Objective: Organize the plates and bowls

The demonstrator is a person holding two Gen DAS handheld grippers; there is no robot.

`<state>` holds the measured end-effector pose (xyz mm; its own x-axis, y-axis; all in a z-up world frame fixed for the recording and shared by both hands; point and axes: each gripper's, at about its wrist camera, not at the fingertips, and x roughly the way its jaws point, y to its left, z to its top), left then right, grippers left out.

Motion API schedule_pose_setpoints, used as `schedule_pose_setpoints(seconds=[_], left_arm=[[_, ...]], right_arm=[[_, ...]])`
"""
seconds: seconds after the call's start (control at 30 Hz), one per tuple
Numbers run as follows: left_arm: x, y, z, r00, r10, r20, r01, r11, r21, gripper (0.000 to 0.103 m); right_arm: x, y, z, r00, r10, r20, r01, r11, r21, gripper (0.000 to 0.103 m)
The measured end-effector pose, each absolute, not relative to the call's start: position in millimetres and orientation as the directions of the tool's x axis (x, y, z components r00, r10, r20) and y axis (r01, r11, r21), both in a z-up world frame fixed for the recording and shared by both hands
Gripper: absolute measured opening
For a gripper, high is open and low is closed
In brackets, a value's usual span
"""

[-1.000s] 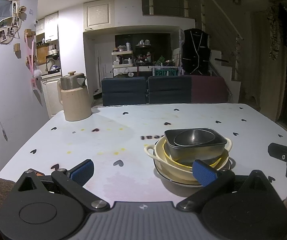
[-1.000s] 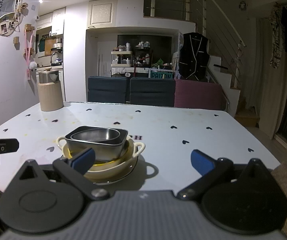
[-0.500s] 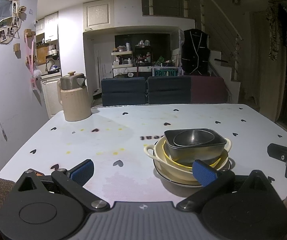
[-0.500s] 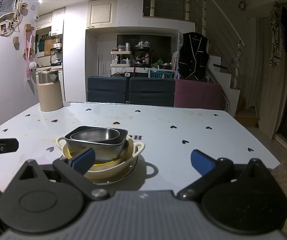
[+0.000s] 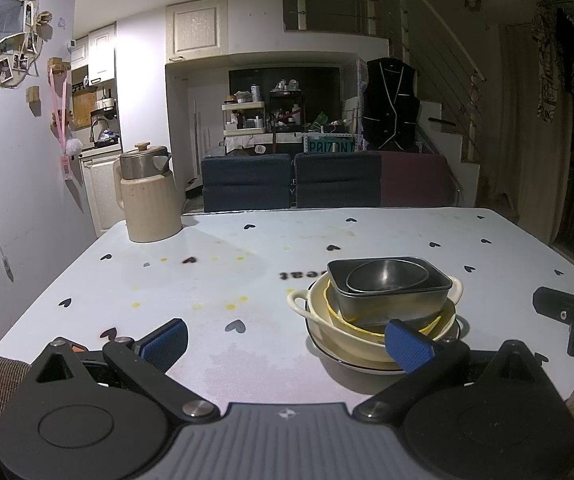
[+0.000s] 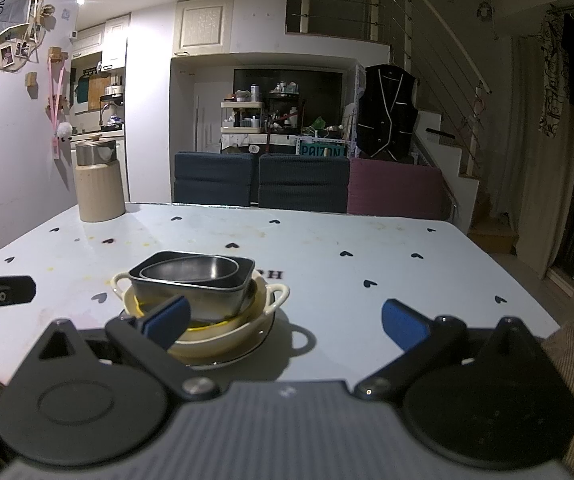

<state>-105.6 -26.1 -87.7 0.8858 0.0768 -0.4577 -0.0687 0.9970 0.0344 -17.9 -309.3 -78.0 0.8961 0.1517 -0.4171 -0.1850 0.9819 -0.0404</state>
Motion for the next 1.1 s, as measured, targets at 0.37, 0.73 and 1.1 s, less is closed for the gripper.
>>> schedule_pose_setpoints(seconds=[0.37, 0.73, 1.1], left_arm=[[-105.8, -26.8, -87.6, 0.886, 0.074, -0.457, -0.066, 0.997, 0.032, 0.103], [-105.2, -26.8, -87.7, 0.886, 0.073, -0.458, -0.067, 0.997, 0.029, 0.103], [-105.2, -28.0, -88.8, 0.884, 0.072, -0.461, -0.069, 0.997, 0.024, 0.103]], right_arm=[[-18.1, -309.0, -78.0, 0.896, 0.152, -0.417, -0.185, 0.982, -0.041, 0.103], [-18.2, -308.9, -78.0, 0.896, 0.152, -0.417, -0.185, 0.982, -0.039, 0.103], [-17.3, -308.9, -78.7, 0.897, 0.149, -0.417, -0.181, 0.983, -0.037, 0.103]])
